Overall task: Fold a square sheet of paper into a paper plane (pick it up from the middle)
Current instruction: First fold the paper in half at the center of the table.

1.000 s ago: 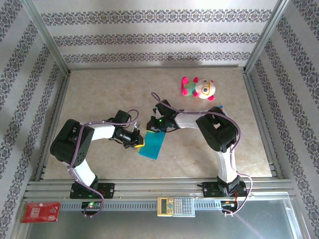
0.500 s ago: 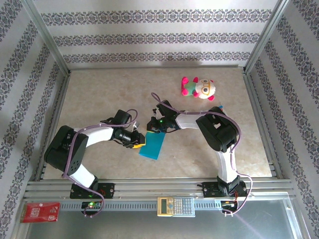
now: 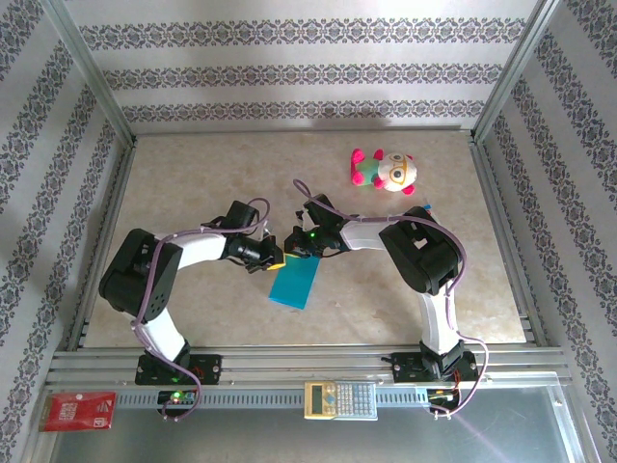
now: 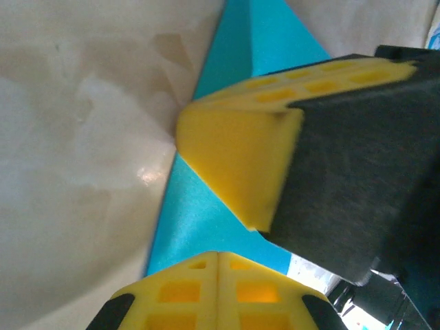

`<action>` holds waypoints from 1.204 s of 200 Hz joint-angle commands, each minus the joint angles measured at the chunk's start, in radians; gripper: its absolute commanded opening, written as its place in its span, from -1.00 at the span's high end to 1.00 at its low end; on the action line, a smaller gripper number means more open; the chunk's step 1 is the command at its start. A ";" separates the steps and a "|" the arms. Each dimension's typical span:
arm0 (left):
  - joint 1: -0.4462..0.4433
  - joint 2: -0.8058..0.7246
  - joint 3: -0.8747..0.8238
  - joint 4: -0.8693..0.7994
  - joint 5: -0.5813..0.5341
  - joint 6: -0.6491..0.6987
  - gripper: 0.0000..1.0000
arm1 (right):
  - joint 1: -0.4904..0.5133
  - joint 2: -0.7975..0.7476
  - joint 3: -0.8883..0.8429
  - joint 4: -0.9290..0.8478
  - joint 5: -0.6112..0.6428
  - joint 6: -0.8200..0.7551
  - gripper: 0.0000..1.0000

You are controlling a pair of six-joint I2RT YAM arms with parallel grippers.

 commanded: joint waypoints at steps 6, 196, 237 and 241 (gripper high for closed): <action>0.008 0.037 0.035 0.058 0.019 -0.016 1.00 | -0.008 0.047 -0.039 -0.054 0.044 -0.004 0.98; -0.014 0.071 -0.044 -0.090 -0.003 0.085 1.00 | -0.013 0.047 -0.050 -0.098 0.116 0.018 1.00; -0.033 0.057 -0.049 -0.142 -0.023 0.100 1.00 | -0.013 0.048 -0.044 -0.117 0.124 0.012 1.00; -0.036 0.056 -0.052 -0.146 -0.023 0.101 1.00 | -0.013 0.049 -0.043 -0.118 0.125 0.010 1.00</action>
